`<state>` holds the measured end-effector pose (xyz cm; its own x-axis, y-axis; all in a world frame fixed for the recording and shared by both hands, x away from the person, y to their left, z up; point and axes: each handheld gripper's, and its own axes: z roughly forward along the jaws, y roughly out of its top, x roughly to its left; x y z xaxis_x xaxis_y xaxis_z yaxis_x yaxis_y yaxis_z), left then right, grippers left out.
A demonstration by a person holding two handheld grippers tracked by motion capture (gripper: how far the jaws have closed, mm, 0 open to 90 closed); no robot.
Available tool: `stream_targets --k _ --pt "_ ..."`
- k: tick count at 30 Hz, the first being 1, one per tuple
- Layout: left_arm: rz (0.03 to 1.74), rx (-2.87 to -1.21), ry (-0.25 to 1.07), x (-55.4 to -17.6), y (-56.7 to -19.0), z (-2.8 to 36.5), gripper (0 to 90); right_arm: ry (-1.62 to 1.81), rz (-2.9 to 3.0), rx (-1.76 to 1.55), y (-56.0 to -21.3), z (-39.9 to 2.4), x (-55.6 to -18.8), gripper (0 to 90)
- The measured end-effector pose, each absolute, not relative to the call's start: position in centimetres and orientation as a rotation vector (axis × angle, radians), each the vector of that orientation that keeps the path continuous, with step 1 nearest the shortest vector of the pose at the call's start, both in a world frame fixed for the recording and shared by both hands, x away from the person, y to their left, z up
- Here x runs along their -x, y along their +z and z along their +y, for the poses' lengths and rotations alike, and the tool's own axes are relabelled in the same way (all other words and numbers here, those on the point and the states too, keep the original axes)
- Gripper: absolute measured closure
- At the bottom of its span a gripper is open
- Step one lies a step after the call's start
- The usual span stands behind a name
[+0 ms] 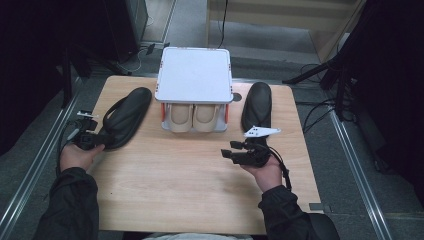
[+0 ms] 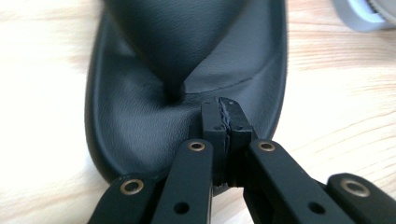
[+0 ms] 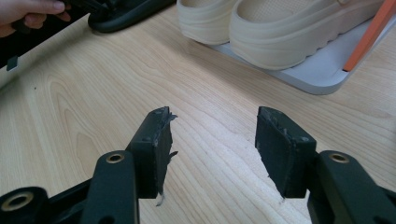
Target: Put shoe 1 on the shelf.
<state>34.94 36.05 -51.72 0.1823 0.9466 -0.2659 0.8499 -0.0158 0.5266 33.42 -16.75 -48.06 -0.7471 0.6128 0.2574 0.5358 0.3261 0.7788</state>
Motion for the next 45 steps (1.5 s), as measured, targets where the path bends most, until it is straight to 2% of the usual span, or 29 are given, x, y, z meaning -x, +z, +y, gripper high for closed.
stream_targets --k 9,15,18,29,38,45 --pt "1.780 -1.775 0.243 -34.0 -51.7 39.1 90.0 1.408 2.504 -1.061 -48.1 -16.3 -33.5 46.6" --pt "1.733 -1.723 0.236 -34.2 -50.1 38.9 90.0 1.406 2.500 -1.068 -48.0 -16.5 -33.6 47.0" --pt "1.687 -1.714 0.277 -35.2 -48.9 37.6 90.0 1.401 2.498 -1.076 -48.1 -16.7 -33.5 47.1" --pt "1.621 -1.781 0.286 -39.9 -47.6 32.7 90.0 1.376 2.452 -1.130 -48.2 -18.2 -32.3 47.1" --pt "1.615 -1.814 0.283 -44.2 -48.2 29.6 90.0 1.374 2.415 -1.171 -48.3 -19.3 -31.6 47.2" --pt "1.642 -1.850 0.277 -45.7 -49.7 28.2 90.0 1.365 2.403 -1.188 -48.4 -19.8 -31.3 47.2"
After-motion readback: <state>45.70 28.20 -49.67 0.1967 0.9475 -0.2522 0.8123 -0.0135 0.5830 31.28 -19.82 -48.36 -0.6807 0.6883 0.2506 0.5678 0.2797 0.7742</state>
